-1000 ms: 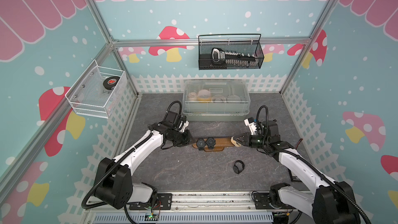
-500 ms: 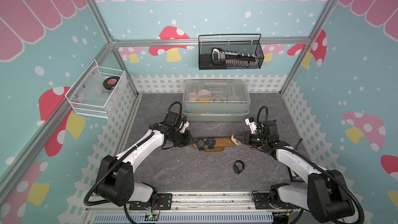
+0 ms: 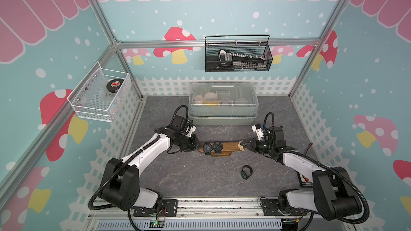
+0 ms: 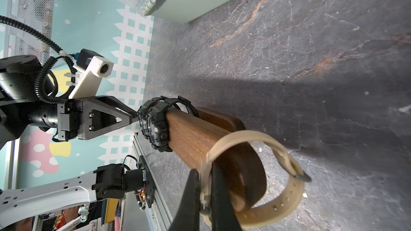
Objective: Place watch on stand
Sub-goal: Pick up the watch at the center of the board.
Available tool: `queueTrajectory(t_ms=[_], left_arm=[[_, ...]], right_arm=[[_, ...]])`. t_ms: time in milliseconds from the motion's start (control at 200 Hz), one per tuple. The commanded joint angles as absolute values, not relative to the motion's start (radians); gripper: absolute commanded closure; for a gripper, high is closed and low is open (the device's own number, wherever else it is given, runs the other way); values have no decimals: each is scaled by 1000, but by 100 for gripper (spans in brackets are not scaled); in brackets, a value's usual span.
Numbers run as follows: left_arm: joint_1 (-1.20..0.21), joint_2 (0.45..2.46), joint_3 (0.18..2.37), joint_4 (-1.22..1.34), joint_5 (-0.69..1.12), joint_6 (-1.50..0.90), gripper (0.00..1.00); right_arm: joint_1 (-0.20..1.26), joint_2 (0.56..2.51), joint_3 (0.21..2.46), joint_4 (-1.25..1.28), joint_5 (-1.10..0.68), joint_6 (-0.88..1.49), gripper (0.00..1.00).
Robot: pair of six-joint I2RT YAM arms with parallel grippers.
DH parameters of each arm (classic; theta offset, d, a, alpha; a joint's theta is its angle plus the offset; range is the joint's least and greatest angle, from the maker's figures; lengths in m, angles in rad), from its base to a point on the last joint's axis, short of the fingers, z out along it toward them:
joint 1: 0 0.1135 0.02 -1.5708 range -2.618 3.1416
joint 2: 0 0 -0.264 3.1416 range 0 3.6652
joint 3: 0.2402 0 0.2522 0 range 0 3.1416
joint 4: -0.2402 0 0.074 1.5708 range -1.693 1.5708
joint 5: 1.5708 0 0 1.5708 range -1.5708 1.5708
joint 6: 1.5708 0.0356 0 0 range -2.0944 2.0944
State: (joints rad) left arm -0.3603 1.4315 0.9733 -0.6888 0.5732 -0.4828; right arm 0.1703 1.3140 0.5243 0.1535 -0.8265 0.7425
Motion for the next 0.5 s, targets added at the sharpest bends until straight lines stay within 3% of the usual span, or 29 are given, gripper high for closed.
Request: queueTrajectory(t_ms=[0,496], left_arm=[[-354,1437,963,-675,588,-485,70],[-354,1454,974,-675,596,-483,70]], right_arm=[[167,1332,514,184,-829,744,96],[169,1311,539,178,-844,767,96]])
